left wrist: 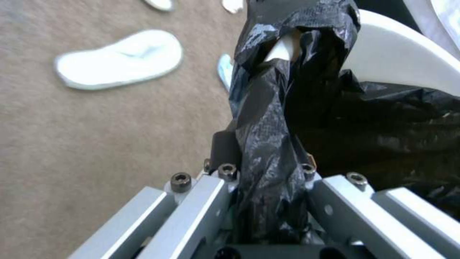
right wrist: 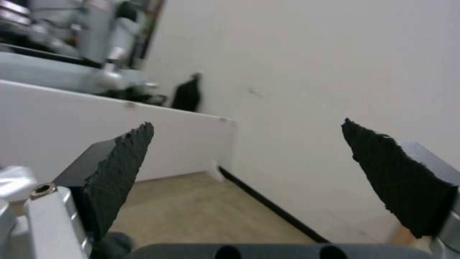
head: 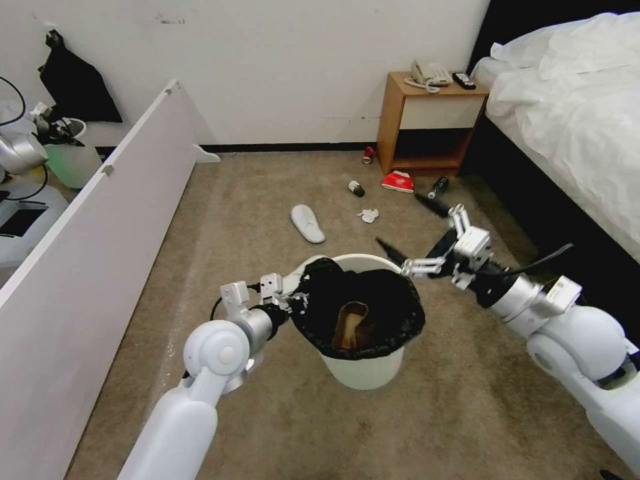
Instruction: Pick up the trash bin, then pick up the garbage from the floor and place it into the trash bin.
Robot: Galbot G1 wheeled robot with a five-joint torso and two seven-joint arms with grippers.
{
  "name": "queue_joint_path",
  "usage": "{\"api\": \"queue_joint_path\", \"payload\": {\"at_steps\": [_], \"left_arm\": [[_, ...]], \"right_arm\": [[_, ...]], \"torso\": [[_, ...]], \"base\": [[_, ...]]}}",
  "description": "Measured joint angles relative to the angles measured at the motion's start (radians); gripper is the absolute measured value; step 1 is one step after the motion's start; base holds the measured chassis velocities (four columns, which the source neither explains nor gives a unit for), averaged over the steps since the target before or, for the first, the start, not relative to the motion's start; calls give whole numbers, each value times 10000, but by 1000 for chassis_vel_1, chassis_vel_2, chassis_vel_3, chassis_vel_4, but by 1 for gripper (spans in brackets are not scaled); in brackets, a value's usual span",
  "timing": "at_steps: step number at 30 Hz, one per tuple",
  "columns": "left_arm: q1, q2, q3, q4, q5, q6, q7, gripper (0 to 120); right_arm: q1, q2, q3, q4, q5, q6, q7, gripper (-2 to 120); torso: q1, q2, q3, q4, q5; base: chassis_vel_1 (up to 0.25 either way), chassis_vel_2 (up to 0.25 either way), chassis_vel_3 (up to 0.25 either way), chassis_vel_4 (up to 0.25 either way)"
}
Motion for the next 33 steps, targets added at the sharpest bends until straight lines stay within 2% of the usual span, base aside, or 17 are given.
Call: {"api": "queue_joint_path", "payload": {"at_steps": [1,3,5,7,11,13,14,16,20,21,22,25,27,33], "left_arm": [[0,0,0,0,0,0,0,5],[110,57,-303,-182,-89,4,-121,5],[145,86,-388,-237,-107,5,-148,5],[237,178,-624,-389,-174,9,-229,5],[319,254,-811,-495,-215,10,-301,5],[406,287,-985,-585,-216,11,-398,5],[406,287,-985,-585,-216,11,-398,5],[501,273,-1257,-731,-199,12,-539,5],[553,324,-1405,-843,-189,12,-698,5],[580,385,-1461,-908,-185,12,-853,5],[653,486,-1537,-1076,-208,12,-1292,5],[699,507,-1576,-1164,-234,12,-1522,5],[803,518,-1646,-1343,-293,12,-2059,5],[960,566,-1746,-1557,-319,12,-2636,5]], "right_arm": [[0,0,0,0,0,0,0,100],[-1,105,390,50,-21,-752,751,100],[-7,130,492,59,6,-991,1020,100],[-28,210,782,101,135,-1830,1809,100],[-44,279,968,113,261,-2354,2339,100],[-121,359,1136,178,345,-2903,2751,100],[-121,359,1136,178,345,-2903,2751,100],[-268,479,1209,306,523,-3615,3343,100],[-342,584,1209,412,769,-4190,3878,100],[-354,633,1194,447,907,-4429,4124,100],[-363,728,1150,482,1127,-5025,4622,100],[-369,773,1117,487,1265,-5321,4858,100],[-451,822,1101,489,1564,-5983,5187,100],[-716,898,1081,390,1934,-6599,5358,100]], "torso": [[0,0,0,0,0],[0,0,0,-1,0],[0,0,0,-1,0],[0,0,0,0,0],[0,0,0,0,0],[0,0,0,0,0],[0,0,0,0,0],[0,0,0,-2,0],[0,0,0,-2,0],[0,0,0,-2,-1],[0,0,0,0,0],[0,0,0,0,0],[0,0,0,0,0],[0,0,0,0,1]], "base": [[0,0,0,0],[0,0,0,0],[0,0,0,0],[0,0,0,0],[0,0,0,0],[0,0,0,0],[0,0,0,0],[0,0,0,0],[0,0,0,0],[0,0,0,0],[0,0,0,0],[0,0,0,0],[0,0,0,0],[0,0,0,0]]}}
